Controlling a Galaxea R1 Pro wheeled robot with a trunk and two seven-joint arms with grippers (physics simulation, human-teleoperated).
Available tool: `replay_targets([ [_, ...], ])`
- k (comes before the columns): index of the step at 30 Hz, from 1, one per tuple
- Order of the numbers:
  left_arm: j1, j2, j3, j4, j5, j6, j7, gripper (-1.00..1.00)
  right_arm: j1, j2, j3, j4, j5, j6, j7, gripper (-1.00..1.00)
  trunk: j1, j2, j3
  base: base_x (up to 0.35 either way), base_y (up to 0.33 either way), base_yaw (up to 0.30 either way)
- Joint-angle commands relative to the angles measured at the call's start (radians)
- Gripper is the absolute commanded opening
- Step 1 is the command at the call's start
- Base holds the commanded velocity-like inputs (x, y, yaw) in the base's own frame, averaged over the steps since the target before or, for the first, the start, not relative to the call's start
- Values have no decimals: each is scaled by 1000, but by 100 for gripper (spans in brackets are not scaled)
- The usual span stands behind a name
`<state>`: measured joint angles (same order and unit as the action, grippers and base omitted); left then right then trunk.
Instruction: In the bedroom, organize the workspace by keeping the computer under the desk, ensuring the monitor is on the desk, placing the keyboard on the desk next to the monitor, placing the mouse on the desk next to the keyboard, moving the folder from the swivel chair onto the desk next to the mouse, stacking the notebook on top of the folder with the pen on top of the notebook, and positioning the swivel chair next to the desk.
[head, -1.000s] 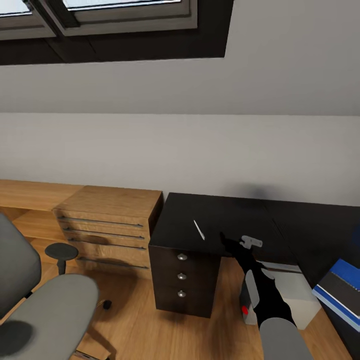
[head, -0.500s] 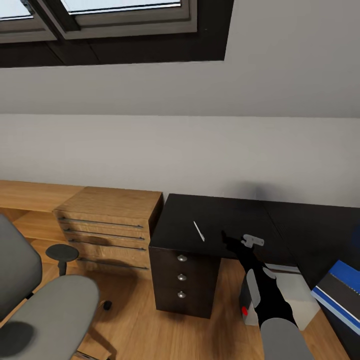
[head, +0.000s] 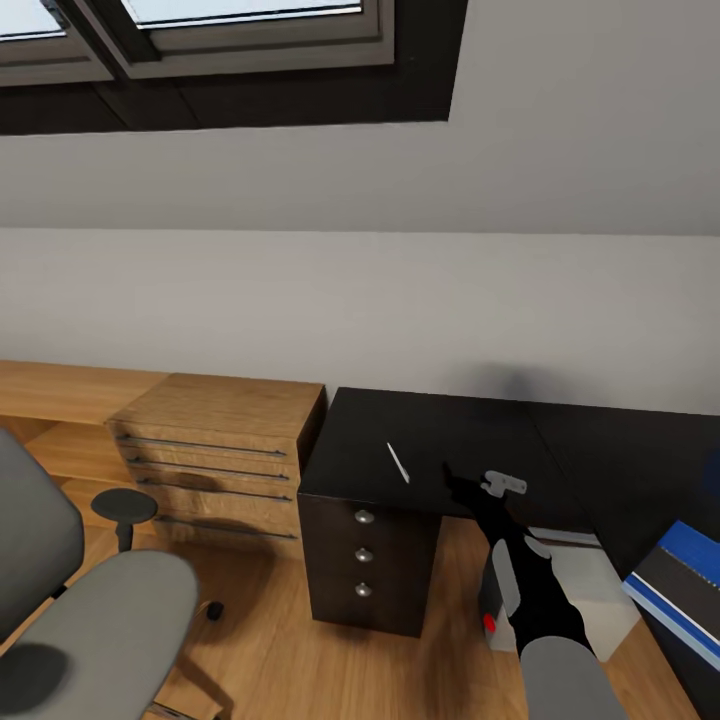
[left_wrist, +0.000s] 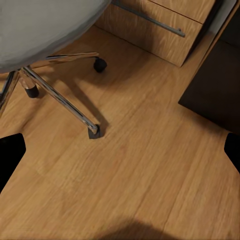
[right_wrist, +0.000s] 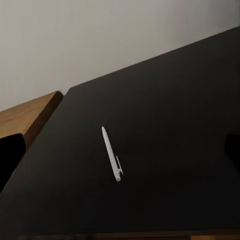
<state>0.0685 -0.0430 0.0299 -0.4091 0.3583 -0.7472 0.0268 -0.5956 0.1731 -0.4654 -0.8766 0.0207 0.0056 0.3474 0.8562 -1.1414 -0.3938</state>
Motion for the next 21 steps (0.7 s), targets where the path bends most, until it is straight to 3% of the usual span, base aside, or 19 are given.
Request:
replay_targets([
  [1,0,0,3,-2,-4,0,3,100,-1,1,-5,1,2,4,9,100,0,-1,-1,47,0,0],
  [12,0,0,4,-2,-5,0,3,100,-1,1,2,-1,0,65,8,100,0,-1,-1,224,-17,0],
  [13,0,0,3,-2,-5,0,3,100,-1,1,2,-2,0,150,7,100,0,-1,-1,309,-66,0],
  [21,0,0,3,-2,-5,0,1,100,-1,1,8,-4,1,239,4,100,0,-1,-1,193,-62,0],
])
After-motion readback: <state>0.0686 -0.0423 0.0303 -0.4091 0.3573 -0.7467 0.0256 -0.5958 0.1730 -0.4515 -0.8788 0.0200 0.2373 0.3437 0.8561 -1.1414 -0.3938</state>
